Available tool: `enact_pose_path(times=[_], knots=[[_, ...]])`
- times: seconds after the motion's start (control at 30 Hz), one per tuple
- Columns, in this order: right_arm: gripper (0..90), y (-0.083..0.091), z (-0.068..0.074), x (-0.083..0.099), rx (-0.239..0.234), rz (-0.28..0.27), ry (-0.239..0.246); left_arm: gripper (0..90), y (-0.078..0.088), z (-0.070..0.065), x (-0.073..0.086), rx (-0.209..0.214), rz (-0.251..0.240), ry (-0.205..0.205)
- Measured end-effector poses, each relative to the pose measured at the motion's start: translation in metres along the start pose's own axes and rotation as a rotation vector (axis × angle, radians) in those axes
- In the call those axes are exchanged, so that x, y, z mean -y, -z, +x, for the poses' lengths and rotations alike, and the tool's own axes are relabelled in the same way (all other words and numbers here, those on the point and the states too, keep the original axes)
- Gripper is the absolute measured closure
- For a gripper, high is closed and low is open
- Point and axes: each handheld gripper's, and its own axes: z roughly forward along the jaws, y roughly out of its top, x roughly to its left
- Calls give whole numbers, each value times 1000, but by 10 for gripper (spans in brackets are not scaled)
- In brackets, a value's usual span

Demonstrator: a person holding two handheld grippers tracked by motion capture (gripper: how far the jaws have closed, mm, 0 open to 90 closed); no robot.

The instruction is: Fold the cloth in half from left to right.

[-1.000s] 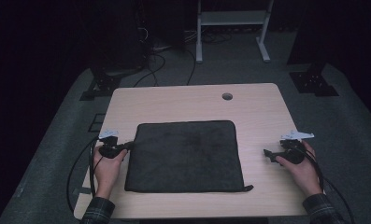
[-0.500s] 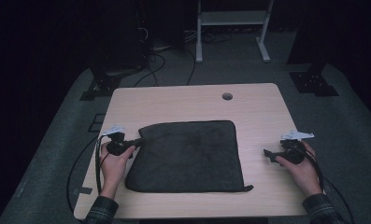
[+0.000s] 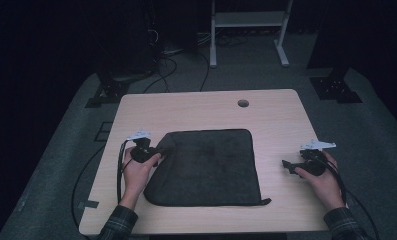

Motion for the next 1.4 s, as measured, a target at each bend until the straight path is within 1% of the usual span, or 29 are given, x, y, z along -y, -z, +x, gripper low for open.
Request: enact_pose_path(times=[0.07,0.1,0.13,0.17,0.2,0.4,0.43,0.47,0.5,0.53,0.57,0.6,0.63,0.67,0.73,0.77,0.9,0.97,1.0,1.03,1.07,1.1,1.13,1.17,1.2,1.23,1.27,1.3,1.4], knots=[[127,0,0,0,0,0,0,873,-6,-4,-2,13,5,-5],[127,0,0,0,0,0,0,873,-13,-8,-4,25,10,-10],[127,0,0,0,0,0,0,873,-13,-8,-4,25,10,-10],[127,0,0,0,0,0,0,873,-20,-12,-5,34,21,-16],[127,0,0,0,0,0,0,873,-20,-12,-5,34,21,-16],[127,0,0,0,0,0,0,873,-38,-24,-10,67,42,-39],[127,0,0,0,0,0,0,873,-43,-26,-11,78,47,-47],[127,0,0,0,0,0,0,873,-43,-26,-11,78,47,-47],[127,0,0,0,0,0,0,873,-48,-29,-12,86,47,-51],[127,0,0,0,0,0,0,873,-48,-29,-12,86,47,-51],[127,0,0,0,0,0,0,873,-52,-32,-12,95,53,-50],[127,0,0,0,0,0,0,873,-52,-32,-12,95,53,-50],[127,0,0,0,0,0,0,873,-57,-34,-12,102,66,-58],[127,0,0,0,0,0,0,873,-57,-34,-12,102,66,-58],[127,0,0,0,0,0,0,873,-62,-37,-12,110,76,-67],[127,0,0,0,0,0,0,873,-66,-40,-14,121,77,-69],[127,0,0,0,0,0,-1,873,-73,-44,-16,134,84,-82],[127,0,0,0,0,0,-1,874,-80,-49,-18,147,87,-82],[127,0,0,0,0,0,-1,874,-80,-49,-18,147,87,-82],[127,0,0,0,0,0,-1,873,-85,-52,-18,159,86,-75],[127,0,0,0,0,0,-1,874,-85,-52,-18,159,86,-75],[127,0,0,0,0,0,-1,873,-91,-54,-19,167,91,-77],[127,0,0,0,0,0,-1,874,-91,-54,-19,167,91,-77],[127,0,0,0,0,0,0,874,-96,-58,-19,176,96,-79],[127,0,0,0,0,0,0,874,-96,-58,-19,176,96,-79],[127,0,0,0,0,0,-1,874,-101,-60,-20,184,99,-84],[127,0,0,0,0,0,-1,874,-101,-60,-20,184,99,-84],[127,0,0,0,0,0,-1,874,-106,-63,-21,192,97,-80],[127,0,0,0,0,0,0,874,-110,-66,-22,199,99,-82]])
